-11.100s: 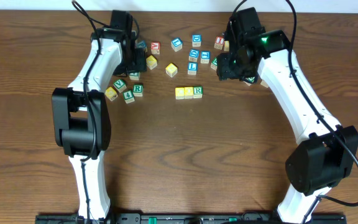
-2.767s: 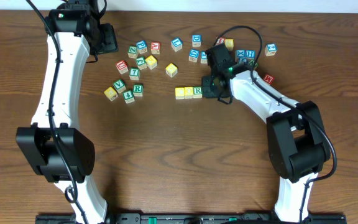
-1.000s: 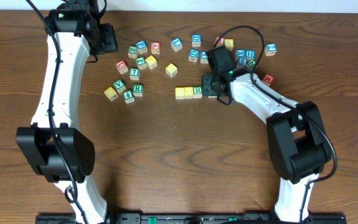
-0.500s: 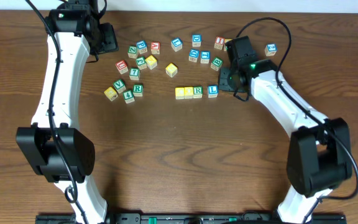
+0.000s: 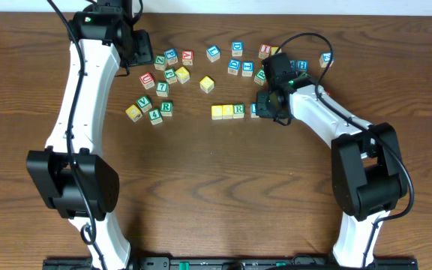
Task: Spell out CORL
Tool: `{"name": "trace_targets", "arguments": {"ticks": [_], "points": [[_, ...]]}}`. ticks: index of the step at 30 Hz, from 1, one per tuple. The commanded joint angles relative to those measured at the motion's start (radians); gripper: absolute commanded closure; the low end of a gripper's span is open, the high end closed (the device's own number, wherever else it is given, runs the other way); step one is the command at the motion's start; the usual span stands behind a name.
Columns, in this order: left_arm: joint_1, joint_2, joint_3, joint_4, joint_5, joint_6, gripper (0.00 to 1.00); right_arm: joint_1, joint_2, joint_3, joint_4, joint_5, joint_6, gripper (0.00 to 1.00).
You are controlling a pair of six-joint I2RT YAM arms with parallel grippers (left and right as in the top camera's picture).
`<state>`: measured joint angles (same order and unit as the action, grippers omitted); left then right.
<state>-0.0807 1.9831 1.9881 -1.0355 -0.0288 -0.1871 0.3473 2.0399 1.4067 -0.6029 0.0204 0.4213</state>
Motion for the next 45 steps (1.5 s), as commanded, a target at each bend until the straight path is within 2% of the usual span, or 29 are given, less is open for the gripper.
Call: {"name": "trace_targets", "arguments": {"ticks": [1, 20, 45], "points": [[0.000, 0.024, -0.008, 0.000, -0.005, -0.014, 0.36, 0.009, 0.010, -0.003, 0.010, 0.000, 0.012, 0.81], [0.000, 0.024, -0.008, 0.000, -0.005, -0.013, 0.36, 0.015, 0.016, -0.019, 0.061, 0.083, 0.008, 0.78], [0.000, 0.024, -0.008, 0.000, 0.002, -0.014, 0.36, 0.021, 0.045, -0.053, 0.154, -0.007, -0.063, 0.81]]}}
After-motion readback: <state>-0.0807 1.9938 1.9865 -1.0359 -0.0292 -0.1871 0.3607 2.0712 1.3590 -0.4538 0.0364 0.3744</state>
